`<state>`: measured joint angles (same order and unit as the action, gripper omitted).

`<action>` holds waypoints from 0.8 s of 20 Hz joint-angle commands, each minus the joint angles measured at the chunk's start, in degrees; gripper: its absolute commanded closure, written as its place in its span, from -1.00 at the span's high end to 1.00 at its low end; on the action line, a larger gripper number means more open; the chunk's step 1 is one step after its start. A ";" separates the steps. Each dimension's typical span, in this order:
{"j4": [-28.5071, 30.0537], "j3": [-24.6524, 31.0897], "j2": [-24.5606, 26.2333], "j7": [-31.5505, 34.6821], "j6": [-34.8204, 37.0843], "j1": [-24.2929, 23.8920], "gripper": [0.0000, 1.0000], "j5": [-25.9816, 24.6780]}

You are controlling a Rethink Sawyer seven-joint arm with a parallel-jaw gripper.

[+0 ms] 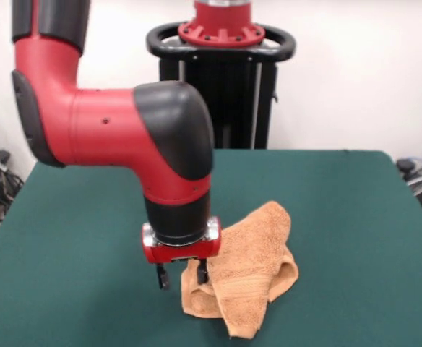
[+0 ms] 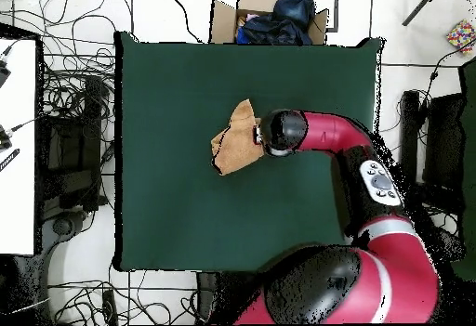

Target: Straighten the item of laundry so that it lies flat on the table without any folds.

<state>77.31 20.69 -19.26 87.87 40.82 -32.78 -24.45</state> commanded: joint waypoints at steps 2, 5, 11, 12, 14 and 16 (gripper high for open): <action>10.17 21.38 10.24 -21.85 -0.04 -11.19 1.00 4.24; 10.69 22.06 10.27 -21.28 0.30 -11.95 1.00 3.36; 9.79 21.03 9.60 -21.14 1.50 -10.93 1.00 1.77; 9.71 20.81 9.47 -20.87 1.31 -10.72 1.00 1.68; 9.37 19.98 9.02 -19.87 0.59 -9.91 1.00 1.48; 9.17 19.12 8.31 -19.23 -0.06 -9.13 1.00 0.73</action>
<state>81.77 33.55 -14.96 74.85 40.79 -46.08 -22.40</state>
